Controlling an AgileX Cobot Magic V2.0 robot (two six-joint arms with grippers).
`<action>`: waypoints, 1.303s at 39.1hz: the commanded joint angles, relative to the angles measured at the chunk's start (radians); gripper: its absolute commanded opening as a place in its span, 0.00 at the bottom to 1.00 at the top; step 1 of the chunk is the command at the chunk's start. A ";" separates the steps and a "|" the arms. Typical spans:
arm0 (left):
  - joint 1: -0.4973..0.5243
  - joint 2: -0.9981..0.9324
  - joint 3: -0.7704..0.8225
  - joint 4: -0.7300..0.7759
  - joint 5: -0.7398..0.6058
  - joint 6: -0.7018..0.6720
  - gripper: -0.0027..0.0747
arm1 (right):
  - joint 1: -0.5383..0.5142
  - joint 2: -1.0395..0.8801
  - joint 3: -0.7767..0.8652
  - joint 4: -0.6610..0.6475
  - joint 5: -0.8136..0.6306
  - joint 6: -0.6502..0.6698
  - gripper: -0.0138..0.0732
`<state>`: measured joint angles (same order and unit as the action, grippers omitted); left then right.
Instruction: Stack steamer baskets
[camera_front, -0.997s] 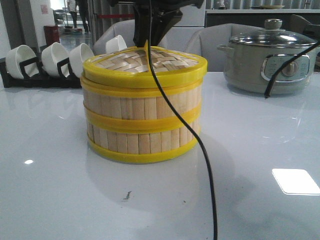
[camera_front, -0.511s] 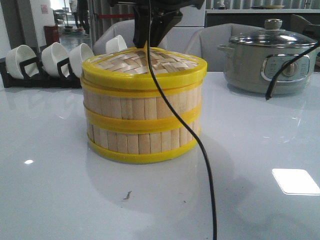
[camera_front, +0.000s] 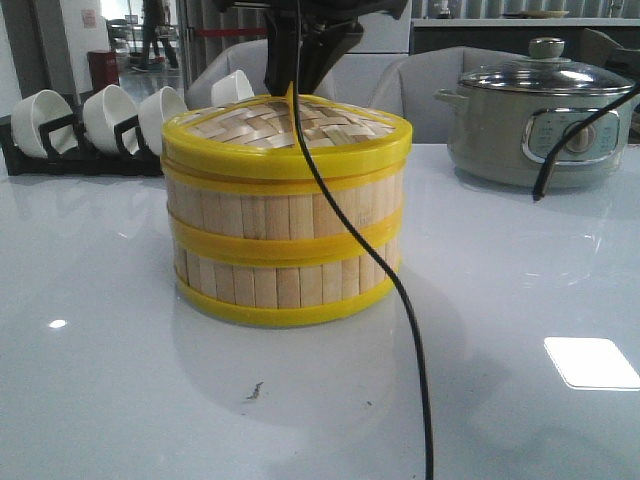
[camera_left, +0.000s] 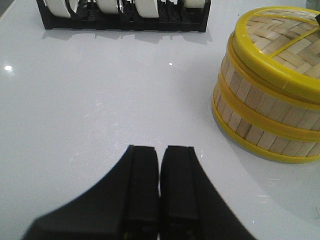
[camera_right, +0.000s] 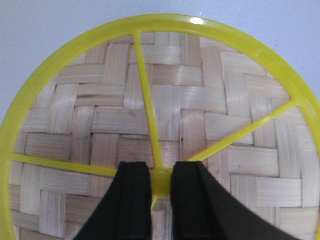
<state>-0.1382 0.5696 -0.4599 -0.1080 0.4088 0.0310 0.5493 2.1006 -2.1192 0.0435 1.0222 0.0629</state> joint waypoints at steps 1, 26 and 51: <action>-0.006 -0.002 -0.029 -0.004 -0.081 -0.006 0.14 | -0.002 -0.065 -0.035 0.004 -0.057 -0.015 0.23; -0.006 -0.002 -0.029 -0.004 -0.081 -0.006 0.14 | -0.002 -0.058 -0.035 0.032 -0.059 -0.015 0.62; -0.006 -0.002 -0.029 -0.004 -0.081 -0.006 0.14 | -0.070 -0.190 -0.026 -0.070 -0.182 -0.014 0.62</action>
<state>-0.1382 0.5696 -0.4599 -0.1080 0.4088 0.0310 0.5138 2.0309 -2.1192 0.0200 0.9310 0.0614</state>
